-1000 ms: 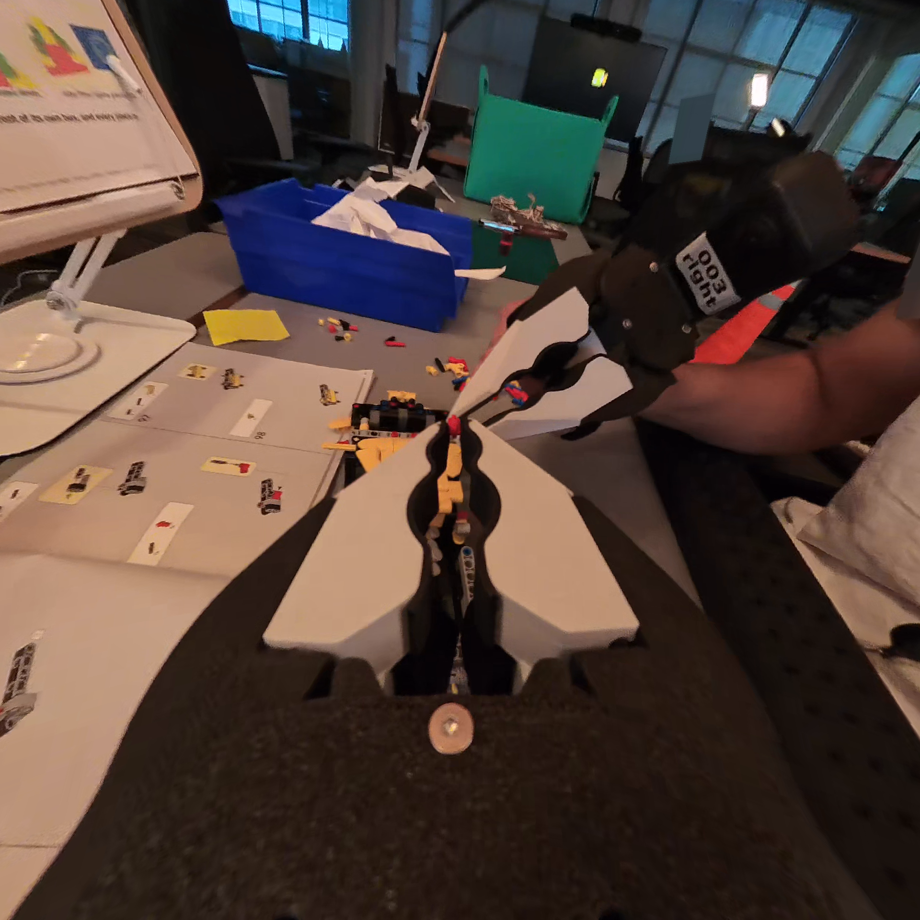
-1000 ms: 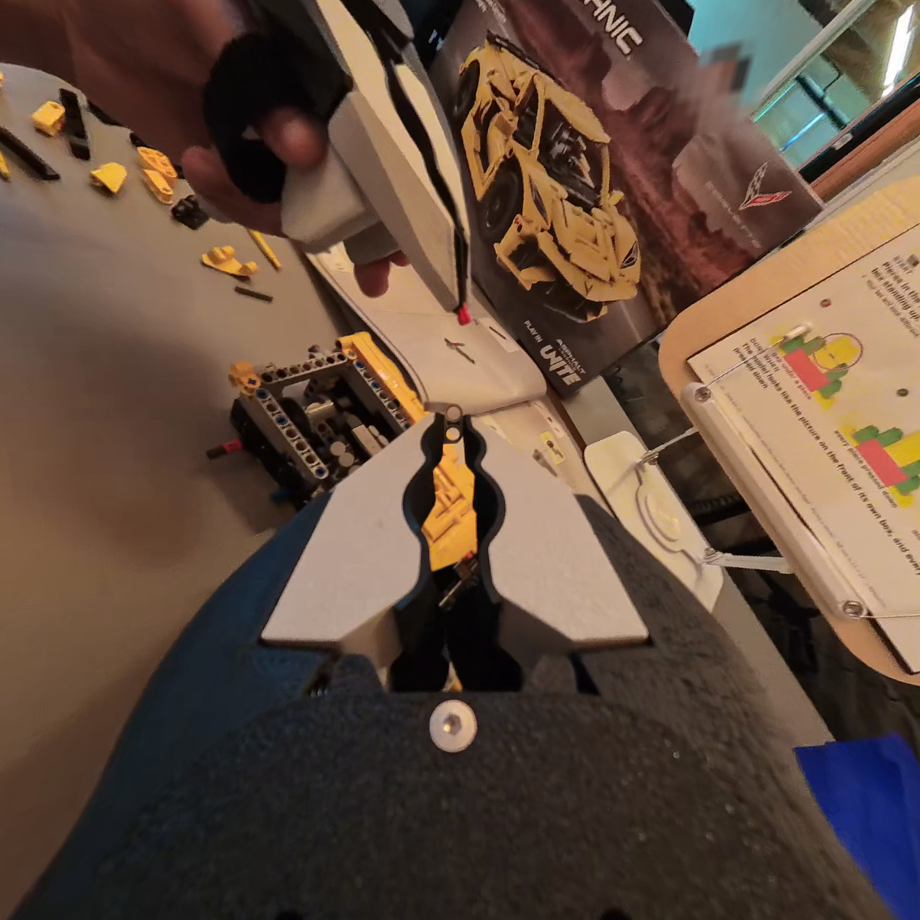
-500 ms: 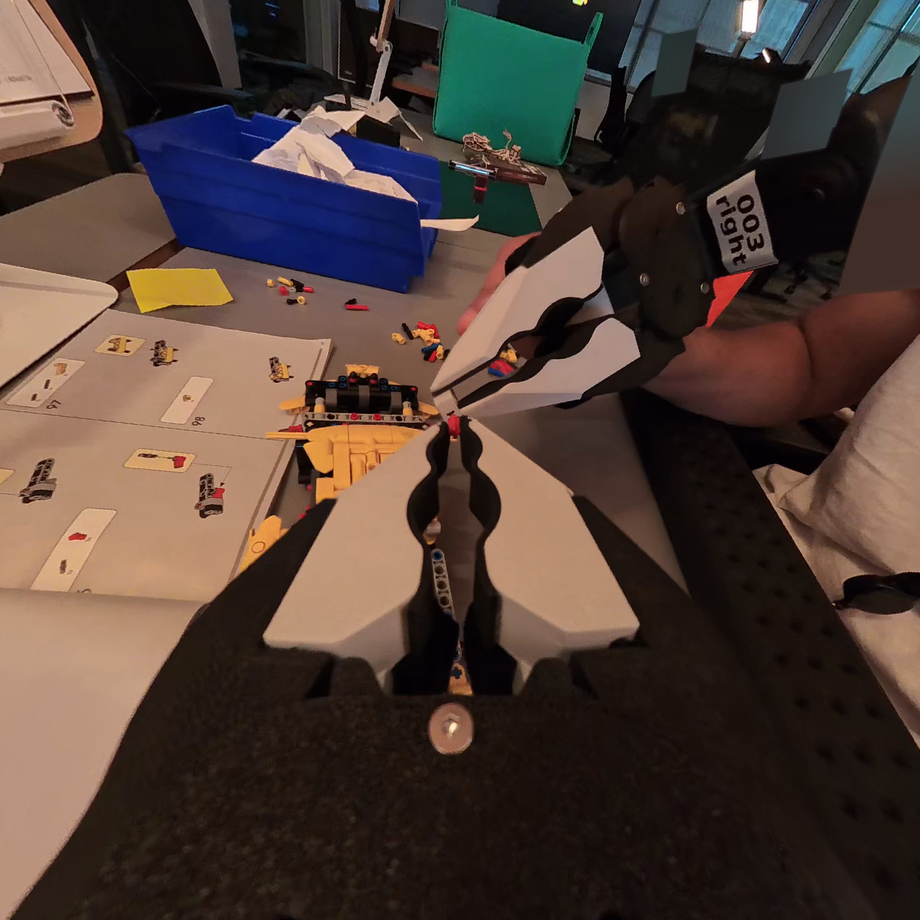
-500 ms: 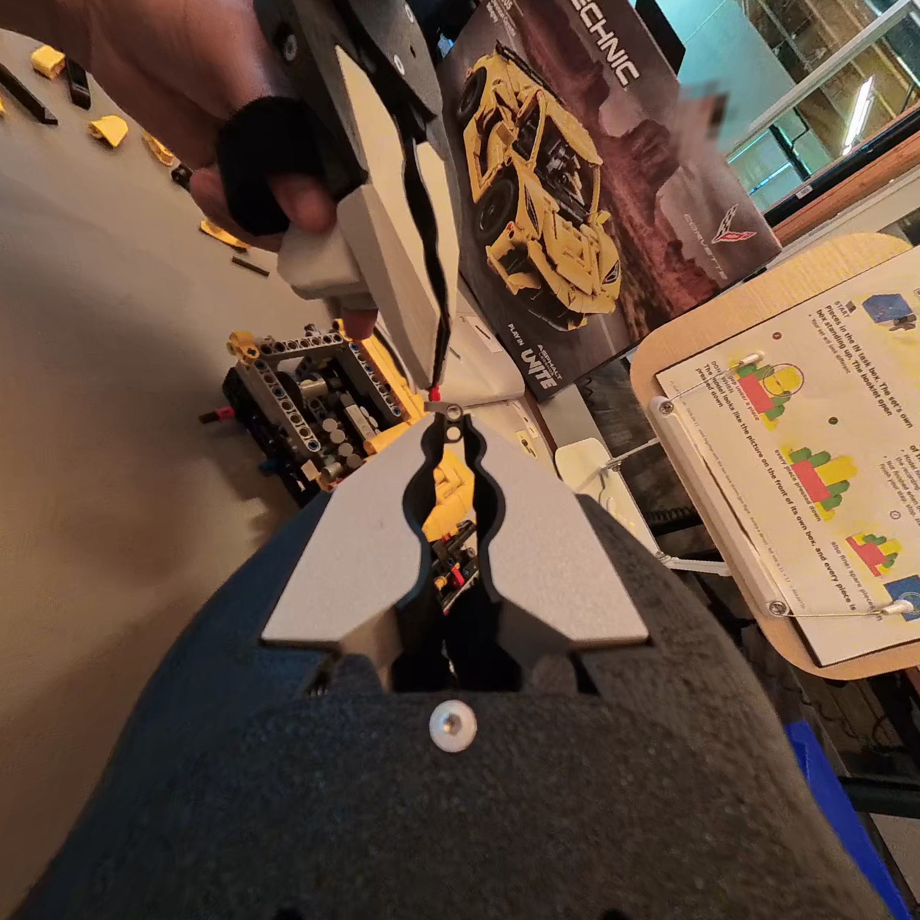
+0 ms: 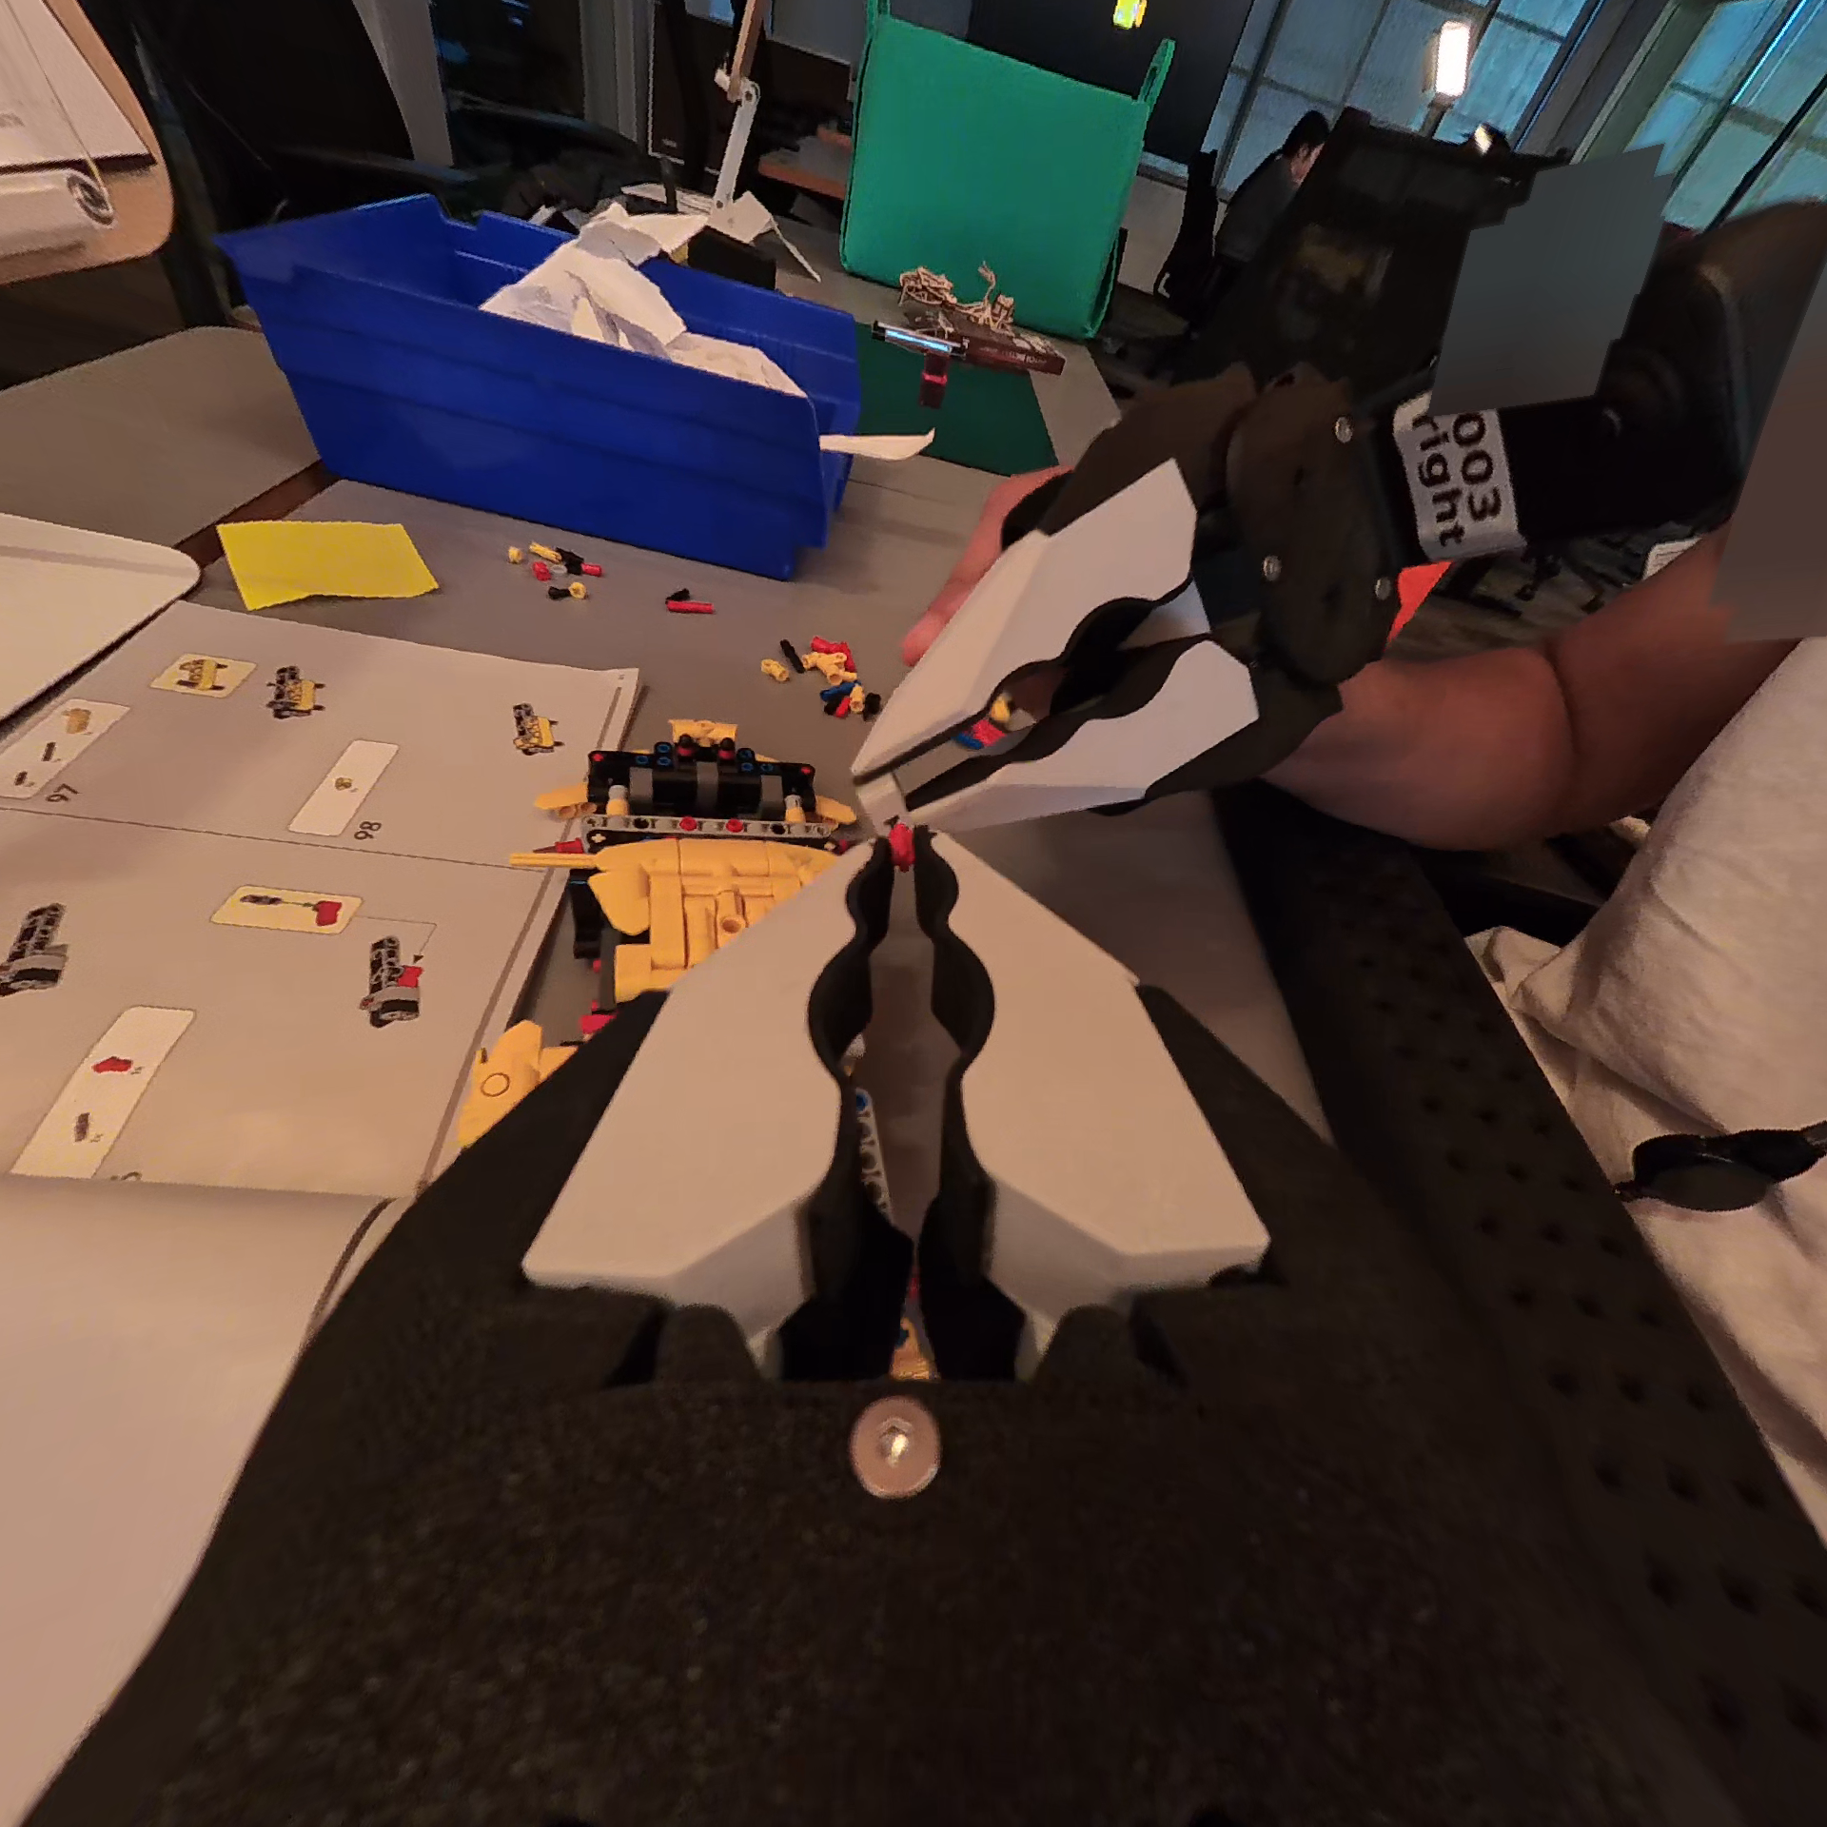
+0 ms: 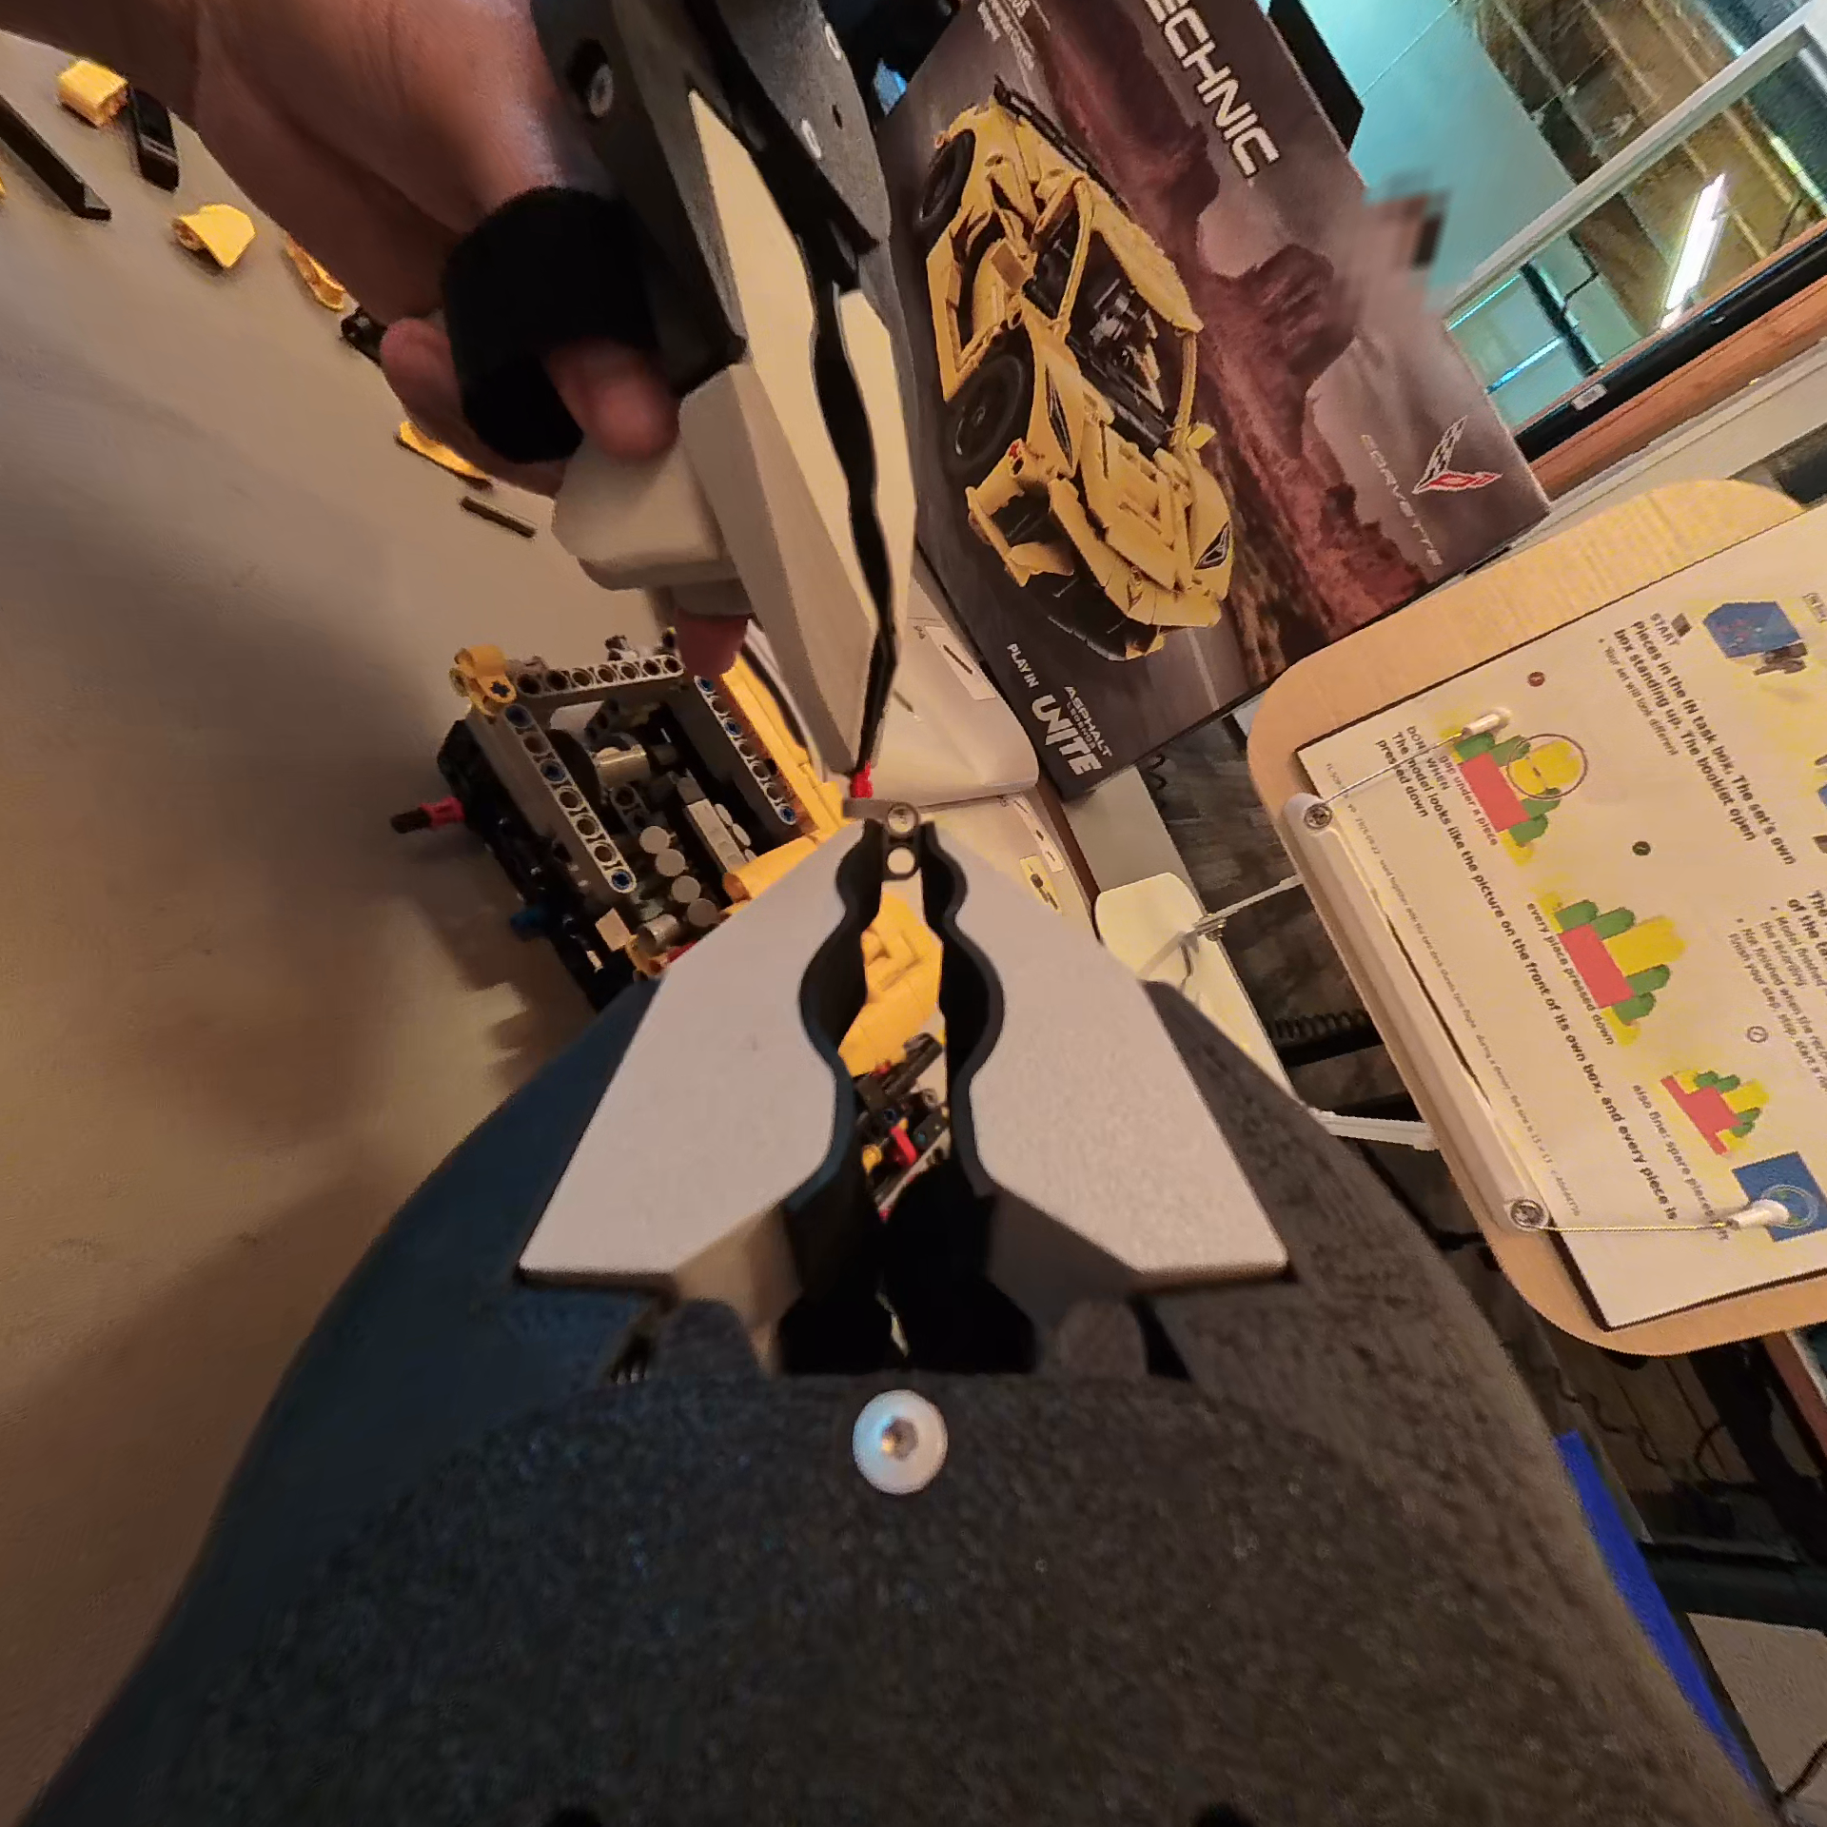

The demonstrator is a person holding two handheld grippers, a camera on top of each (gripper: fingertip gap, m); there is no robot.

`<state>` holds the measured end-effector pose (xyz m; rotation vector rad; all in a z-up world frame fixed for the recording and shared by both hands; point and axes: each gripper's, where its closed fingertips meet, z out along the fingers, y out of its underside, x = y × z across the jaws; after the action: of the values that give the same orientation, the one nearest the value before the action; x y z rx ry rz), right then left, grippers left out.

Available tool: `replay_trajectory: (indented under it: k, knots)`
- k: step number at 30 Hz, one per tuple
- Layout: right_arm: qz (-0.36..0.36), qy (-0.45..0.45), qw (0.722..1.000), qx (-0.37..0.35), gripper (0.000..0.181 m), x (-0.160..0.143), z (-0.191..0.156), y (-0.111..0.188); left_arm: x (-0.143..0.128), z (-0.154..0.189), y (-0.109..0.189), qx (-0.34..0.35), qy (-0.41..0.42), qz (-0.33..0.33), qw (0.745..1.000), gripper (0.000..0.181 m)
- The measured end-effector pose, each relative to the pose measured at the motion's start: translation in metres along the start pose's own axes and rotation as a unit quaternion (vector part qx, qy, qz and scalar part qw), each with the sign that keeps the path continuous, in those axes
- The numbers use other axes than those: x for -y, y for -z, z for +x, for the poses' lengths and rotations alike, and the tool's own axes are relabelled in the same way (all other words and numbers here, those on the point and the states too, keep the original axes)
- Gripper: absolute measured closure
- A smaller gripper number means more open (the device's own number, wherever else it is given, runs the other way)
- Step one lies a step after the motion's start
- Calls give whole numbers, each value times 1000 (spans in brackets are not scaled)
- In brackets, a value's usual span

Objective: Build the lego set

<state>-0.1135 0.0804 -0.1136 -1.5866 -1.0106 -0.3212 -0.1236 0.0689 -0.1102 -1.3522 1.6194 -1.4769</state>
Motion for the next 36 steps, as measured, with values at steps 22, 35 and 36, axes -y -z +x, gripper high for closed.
replay_trajectory:
  k: [22, 35, 36]
  knots:
    - [8, 3, 999, 32, 175, -1, -11, -1, -11, 4, 1, 7, -7, -52, 999, 177]
    - [22, -59, 997, 43, 175, 2, -8, -2, -5, 4, 4, -10, 33, -32, 999, 177]
    - [9, -41, 999, 34, 174, -1, -8, -4, -7, 1, 3, -5, 41, -36, 998, 177]
